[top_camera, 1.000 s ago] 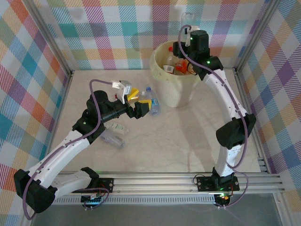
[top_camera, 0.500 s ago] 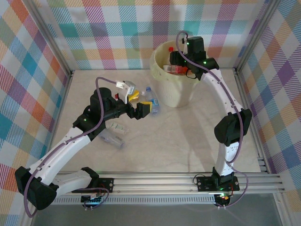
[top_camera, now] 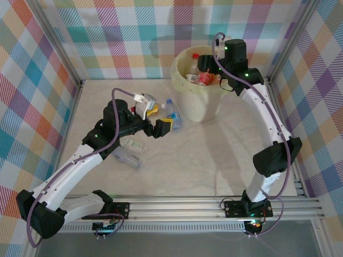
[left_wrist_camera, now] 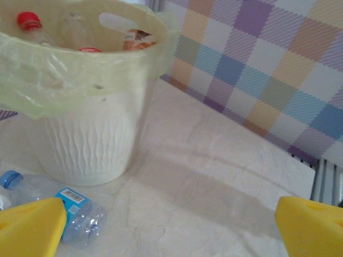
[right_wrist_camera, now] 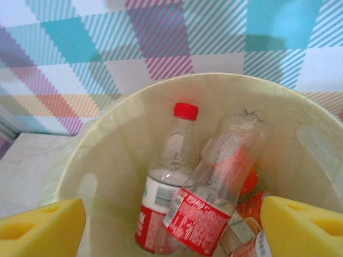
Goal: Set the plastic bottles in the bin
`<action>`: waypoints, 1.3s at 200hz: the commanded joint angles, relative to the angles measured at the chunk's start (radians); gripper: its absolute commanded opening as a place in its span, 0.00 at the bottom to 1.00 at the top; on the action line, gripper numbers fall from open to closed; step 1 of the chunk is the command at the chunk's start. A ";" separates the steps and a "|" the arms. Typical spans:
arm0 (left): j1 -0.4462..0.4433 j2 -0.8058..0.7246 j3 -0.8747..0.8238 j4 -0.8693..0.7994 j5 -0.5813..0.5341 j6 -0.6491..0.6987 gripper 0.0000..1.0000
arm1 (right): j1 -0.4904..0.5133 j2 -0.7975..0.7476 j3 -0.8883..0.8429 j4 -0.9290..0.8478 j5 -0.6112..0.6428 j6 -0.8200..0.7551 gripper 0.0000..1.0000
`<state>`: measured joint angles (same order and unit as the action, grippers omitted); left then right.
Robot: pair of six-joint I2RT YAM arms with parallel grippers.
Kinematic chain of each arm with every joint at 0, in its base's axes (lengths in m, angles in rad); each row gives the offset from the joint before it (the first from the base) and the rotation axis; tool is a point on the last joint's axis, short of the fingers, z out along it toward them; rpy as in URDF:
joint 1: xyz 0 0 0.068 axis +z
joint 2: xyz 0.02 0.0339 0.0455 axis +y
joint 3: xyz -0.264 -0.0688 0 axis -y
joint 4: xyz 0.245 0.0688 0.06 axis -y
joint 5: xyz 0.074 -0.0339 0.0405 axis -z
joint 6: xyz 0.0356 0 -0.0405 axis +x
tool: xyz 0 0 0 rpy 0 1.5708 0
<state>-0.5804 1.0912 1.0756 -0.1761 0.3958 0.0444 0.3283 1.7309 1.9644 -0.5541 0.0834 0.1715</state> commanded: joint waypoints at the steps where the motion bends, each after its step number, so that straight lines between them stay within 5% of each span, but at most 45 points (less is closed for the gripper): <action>1: -0.004 -0.020 0.067 -0.111 0.080 0.129 1.00 | -0.004 -0.082 -0.080 0.034 -0.115 -0.027 0.85; 52: -0.010 -0.039 0.126 -0.230 -0.016 0.171 1.00 | 0.052 -0.309 -0.383 0.090 -0.214 -0.010 0.88; 123: -0.013 -0.113 0.102 -0.496 -0.033 0.122 1.00 | 0.205 -0.491 -0.721 0.152 -0.153 0.066 0.89; 177: -0.013 -0.284 -0.142 -0.314 -0.088 0.078 1.00 | 0.322 -0.424 -0.870 0.305 -0.012 0.063 0.90; 260: -0.013 -0.313 -0.148 -0.326 -0.085 0.078 1.00 | 0.406 -0.115 -0.836 0.441 0.100 0.118 0.92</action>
<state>-0.5877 0.7876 0.9367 -0.5205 0.3119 0.1284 0.7170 1.5444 1.0847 -0.1776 0.1276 0.2623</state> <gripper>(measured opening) 0.997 0.921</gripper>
